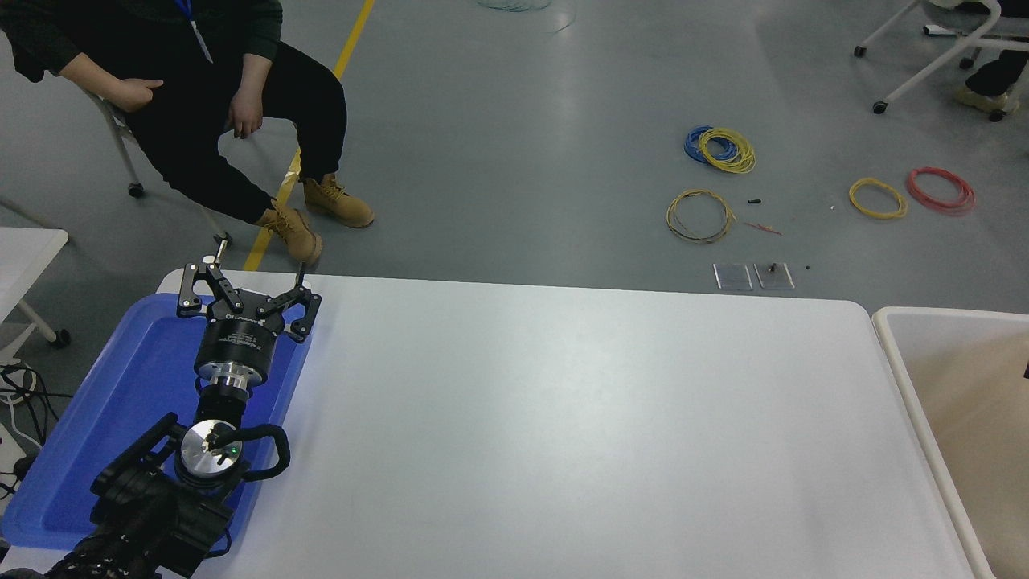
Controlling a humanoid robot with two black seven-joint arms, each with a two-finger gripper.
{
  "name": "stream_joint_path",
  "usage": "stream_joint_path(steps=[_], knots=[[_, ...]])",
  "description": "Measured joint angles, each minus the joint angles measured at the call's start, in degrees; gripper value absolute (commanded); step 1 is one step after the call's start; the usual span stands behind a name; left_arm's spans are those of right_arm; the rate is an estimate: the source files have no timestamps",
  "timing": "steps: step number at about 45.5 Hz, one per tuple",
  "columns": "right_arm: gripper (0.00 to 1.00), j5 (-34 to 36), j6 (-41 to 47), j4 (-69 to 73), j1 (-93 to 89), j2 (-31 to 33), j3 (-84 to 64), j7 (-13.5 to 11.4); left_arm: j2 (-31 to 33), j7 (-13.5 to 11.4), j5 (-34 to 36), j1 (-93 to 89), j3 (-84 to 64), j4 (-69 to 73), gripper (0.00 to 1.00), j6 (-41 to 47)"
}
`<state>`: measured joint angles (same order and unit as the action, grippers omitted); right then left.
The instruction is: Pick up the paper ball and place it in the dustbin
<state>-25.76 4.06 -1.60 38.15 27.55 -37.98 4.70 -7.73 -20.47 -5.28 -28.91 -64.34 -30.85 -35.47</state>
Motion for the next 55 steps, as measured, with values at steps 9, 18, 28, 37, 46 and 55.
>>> stream_joint_path(steps=[9, 18, 28, 37, 46, 55], knots=[[0.03, 1.68, -1.49, -1.98, -3.15, -2.57, 0.18, -0.01, 0.0, 0.0, 0.0, 0.0, 0.0, 0.0, 1.0, 0.0], [0.04, 2.33, -2.22, -2.76, -4.64, -3.6, 0.3, -0.04, 0.01, 0.0, 0.0, 0.0, 0.0, 0.0, 1.0, 0.0], [0.21, 2.64, -2.61, -3.04, -5.45, -4.03, 0.72, -0.04, 0.01, 0.0, 0.0, 0.0, 0.0, 0.0, 1.0, 0.0], [0.57, 2.75, -3.34, -3.11, -5.72, -4.22, 0.93, -0.04, 0.01, 0.0, 0.0, 0.0, 0.0, 0.0, 1.0, 0.0], [0.75, 2.82, -3.72, -3.12, -5.82, -4.27, 1.01, -0.04, 0.01, 0.0, 0.0, 0.0, 0.0, 0.0, 1.0, 0.0], [0.89, 3.22, -3.96, -3.12, -5.83, -4.27, 1.28, -0.04, 0.01, 0.01, 0.0, 0.0, 0.0, 0.0, 1.0, 0.0]])
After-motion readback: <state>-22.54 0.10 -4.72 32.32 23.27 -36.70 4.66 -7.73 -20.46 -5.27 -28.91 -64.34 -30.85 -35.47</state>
